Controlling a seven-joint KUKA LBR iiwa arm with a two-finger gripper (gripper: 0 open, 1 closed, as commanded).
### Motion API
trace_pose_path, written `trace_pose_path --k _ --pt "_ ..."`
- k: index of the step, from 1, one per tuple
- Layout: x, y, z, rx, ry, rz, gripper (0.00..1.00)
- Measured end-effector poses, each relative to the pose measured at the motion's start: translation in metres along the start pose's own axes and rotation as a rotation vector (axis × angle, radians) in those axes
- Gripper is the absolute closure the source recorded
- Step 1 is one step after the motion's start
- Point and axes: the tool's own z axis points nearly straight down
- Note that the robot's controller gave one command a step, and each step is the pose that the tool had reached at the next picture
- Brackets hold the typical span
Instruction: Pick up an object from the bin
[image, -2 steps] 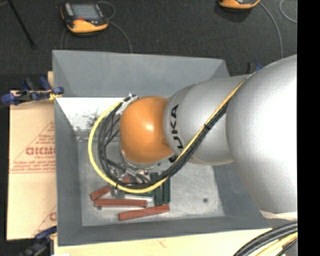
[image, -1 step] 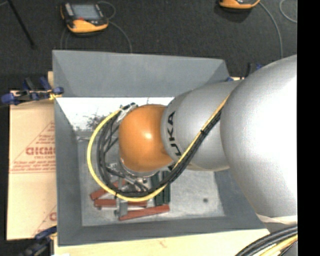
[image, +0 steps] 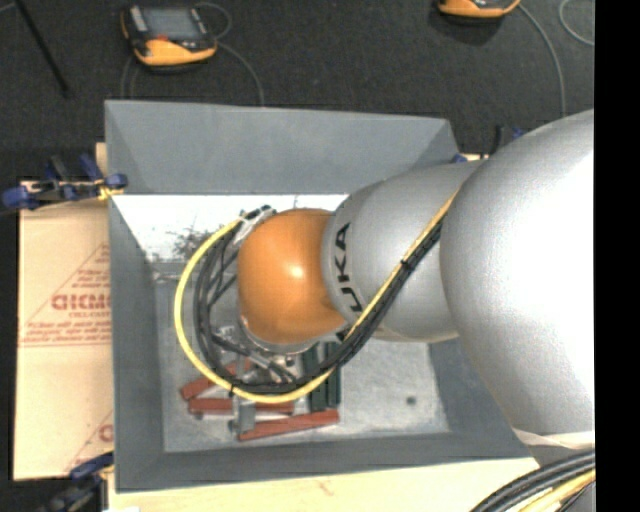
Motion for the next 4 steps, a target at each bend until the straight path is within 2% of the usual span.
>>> trace_pose_path --k 1,2,3,4 --pt "0.013 -0.016 0.051 -0.003 -0.008 0.19 1.0" --pt "0.013 -0.016 0.051 -0.003 -0.008 0.191 1.0" --pt "0.036 -0.053 -0.084 0.001 -0.002 0.204 1.0" --pt "0.036 -0.053 -0.083 0.001 -0.002 0.204 1.0"
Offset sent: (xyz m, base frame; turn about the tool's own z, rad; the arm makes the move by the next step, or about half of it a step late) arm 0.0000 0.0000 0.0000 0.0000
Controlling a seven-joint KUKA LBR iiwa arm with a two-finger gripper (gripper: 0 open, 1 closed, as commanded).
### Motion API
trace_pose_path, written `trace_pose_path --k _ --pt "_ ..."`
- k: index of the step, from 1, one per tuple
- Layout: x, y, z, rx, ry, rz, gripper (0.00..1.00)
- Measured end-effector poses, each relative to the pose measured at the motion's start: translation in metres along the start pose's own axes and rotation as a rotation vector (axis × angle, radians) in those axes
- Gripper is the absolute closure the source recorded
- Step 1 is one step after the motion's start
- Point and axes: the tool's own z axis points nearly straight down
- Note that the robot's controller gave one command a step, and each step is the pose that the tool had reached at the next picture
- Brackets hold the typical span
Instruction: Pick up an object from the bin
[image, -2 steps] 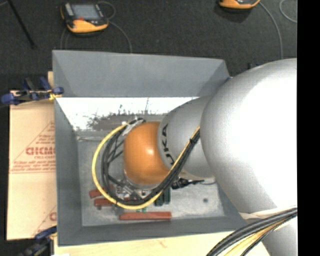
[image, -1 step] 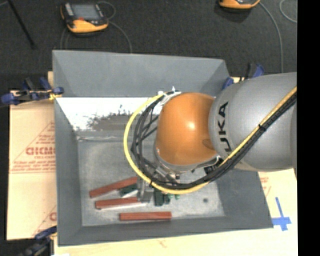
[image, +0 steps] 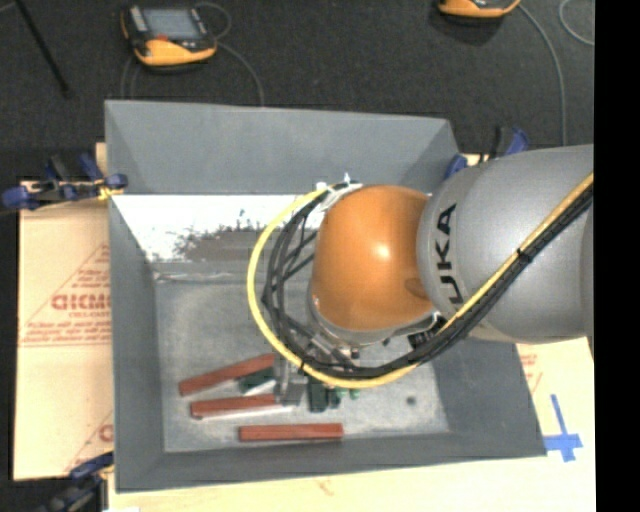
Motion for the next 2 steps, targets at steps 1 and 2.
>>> trace_pose_path --k 1,2 --pt "-0.0172 0.0313 0.0691 0.0 0.001 0.032 0.0" --pt "-0.0174 0.0313 0.069 -0.001 0.0 0.032 0.0"
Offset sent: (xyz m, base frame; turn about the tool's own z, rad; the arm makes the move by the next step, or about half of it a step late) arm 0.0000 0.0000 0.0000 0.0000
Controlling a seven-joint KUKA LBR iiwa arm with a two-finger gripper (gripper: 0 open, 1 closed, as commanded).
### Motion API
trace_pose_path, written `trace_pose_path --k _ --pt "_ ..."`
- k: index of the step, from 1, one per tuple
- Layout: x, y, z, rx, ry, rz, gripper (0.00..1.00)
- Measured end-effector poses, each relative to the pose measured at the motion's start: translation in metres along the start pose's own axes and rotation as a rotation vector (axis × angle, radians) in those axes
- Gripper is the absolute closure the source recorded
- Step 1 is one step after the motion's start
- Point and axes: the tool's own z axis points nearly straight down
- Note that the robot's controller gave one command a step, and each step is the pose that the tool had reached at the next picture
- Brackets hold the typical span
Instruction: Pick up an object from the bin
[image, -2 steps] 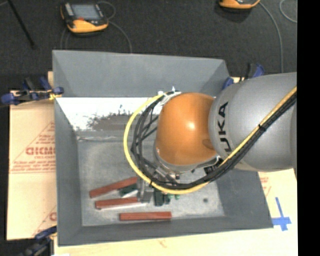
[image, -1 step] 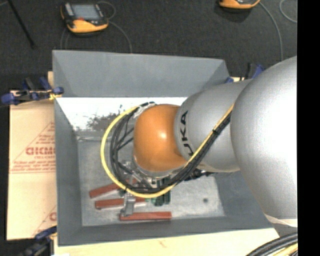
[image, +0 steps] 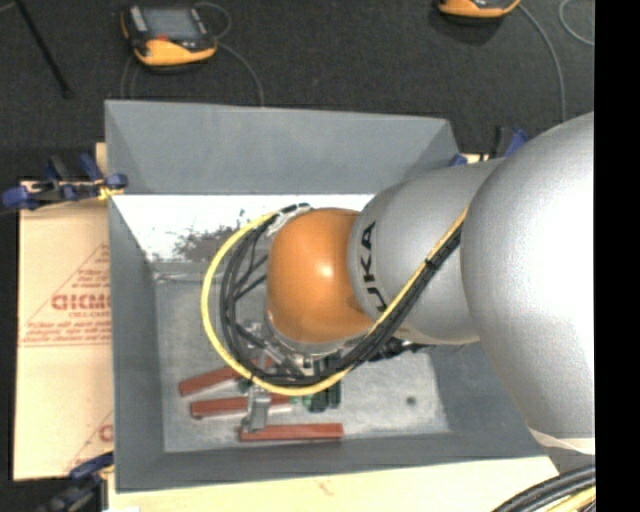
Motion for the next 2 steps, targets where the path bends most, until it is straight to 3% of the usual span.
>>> trace_pose_path --k 1,2 --pt "-0.0118 0.0203 0.0628 -0.006 -0.014 0.168 1.0" --pt "-0.0118 0.0203 0.0628 -0.006 -0.014 0.169 1.0"
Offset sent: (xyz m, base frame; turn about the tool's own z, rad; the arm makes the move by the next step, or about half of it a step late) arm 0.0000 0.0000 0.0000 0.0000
